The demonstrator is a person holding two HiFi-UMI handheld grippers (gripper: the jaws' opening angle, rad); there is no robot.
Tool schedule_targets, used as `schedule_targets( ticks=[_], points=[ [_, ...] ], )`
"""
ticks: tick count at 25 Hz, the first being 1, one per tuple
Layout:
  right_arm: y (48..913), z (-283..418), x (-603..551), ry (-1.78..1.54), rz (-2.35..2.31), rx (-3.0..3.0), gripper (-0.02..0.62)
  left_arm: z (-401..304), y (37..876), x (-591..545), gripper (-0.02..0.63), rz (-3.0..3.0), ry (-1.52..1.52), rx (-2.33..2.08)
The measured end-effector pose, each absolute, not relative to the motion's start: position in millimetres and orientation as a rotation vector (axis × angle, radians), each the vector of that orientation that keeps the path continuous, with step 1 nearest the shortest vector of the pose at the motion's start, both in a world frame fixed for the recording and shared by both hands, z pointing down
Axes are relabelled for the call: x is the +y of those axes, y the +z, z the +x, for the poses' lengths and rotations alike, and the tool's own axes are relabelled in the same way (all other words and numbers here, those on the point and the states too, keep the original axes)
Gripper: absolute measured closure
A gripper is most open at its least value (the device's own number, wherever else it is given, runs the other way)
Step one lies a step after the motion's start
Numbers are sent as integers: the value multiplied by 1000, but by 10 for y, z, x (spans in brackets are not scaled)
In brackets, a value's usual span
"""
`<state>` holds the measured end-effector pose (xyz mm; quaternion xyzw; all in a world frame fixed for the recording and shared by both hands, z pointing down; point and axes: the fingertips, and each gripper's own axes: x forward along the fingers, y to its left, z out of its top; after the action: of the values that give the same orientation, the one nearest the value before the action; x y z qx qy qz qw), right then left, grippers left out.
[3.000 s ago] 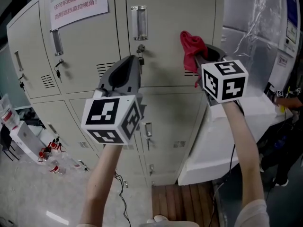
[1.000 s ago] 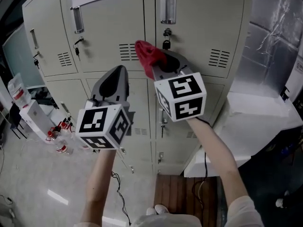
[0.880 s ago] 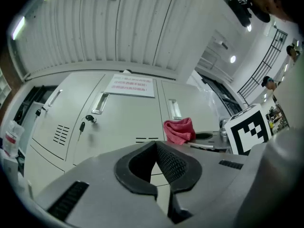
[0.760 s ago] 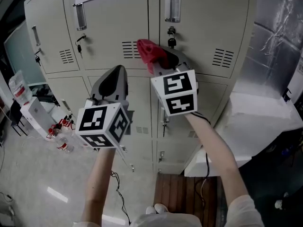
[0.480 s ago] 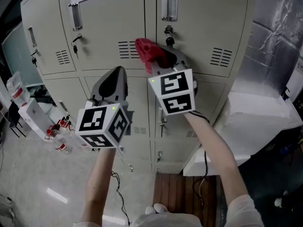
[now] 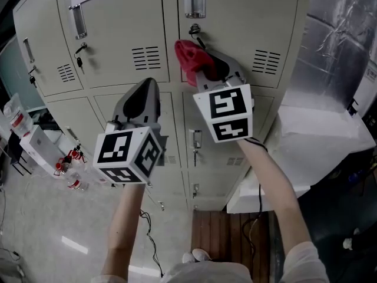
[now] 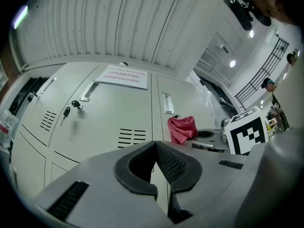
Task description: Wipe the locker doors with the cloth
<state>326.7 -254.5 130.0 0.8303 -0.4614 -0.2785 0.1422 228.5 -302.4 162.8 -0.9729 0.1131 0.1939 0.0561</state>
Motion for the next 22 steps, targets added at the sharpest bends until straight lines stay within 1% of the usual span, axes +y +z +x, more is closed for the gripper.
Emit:
schedule_targets(
  ticks=[12,22],
  points=[
    [1290,3658,-1861,-835,2415,-1163,568,2610,1651,-2672,591,-2982,588,249],
    [1289,4056,-1189,-811,2476,-1027,568,2740,1690,-2484,591,-3003,587,223]
  ],
)
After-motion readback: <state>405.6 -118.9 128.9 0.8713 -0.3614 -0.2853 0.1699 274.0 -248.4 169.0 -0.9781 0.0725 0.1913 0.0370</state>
